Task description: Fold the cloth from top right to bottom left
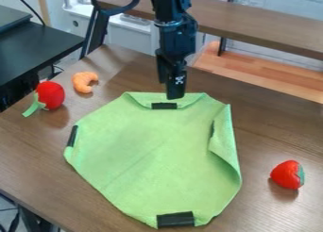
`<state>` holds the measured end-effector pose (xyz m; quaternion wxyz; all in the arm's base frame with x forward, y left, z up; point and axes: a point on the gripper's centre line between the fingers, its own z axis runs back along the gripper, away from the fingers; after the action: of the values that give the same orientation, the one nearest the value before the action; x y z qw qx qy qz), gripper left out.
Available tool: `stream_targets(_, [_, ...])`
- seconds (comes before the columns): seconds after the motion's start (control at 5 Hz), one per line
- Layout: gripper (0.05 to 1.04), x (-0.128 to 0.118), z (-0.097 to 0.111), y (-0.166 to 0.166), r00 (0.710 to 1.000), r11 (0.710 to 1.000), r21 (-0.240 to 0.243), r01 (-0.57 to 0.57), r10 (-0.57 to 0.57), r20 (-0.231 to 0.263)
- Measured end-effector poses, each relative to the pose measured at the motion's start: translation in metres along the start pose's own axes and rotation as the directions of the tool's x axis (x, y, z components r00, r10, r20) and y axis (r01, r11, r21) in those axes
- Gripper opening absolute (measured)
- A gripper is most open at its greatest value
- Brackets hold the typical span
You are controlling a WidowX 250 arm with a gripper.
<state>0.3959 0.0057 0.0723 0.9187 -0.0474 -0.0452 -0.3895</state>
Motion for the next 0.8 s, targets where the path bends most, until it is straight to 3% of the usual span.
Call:
stream_targets(0.2, [0.999, -0.003, -0.015, -0.002, 1.000, 0.999, -0.030, -0.018, 0.017, -0.023])
stream_targets(0.4, [0.999, 0.014, -0.027, -0.009, 0.989, 0.989, -0.020, -0.148, 0.149, 0.021])
stream_targets(0.6, [0.999, 0.029, -0.053, -0.019, 0.943, 0.943, -0.016, -0.334, 0.334, 0.002])
stream_targets(0.8, [0.999, 0.046, -0.062, -0.026, 0.842, 0.845, -0.032, -0.534, 0.534, 0.078])
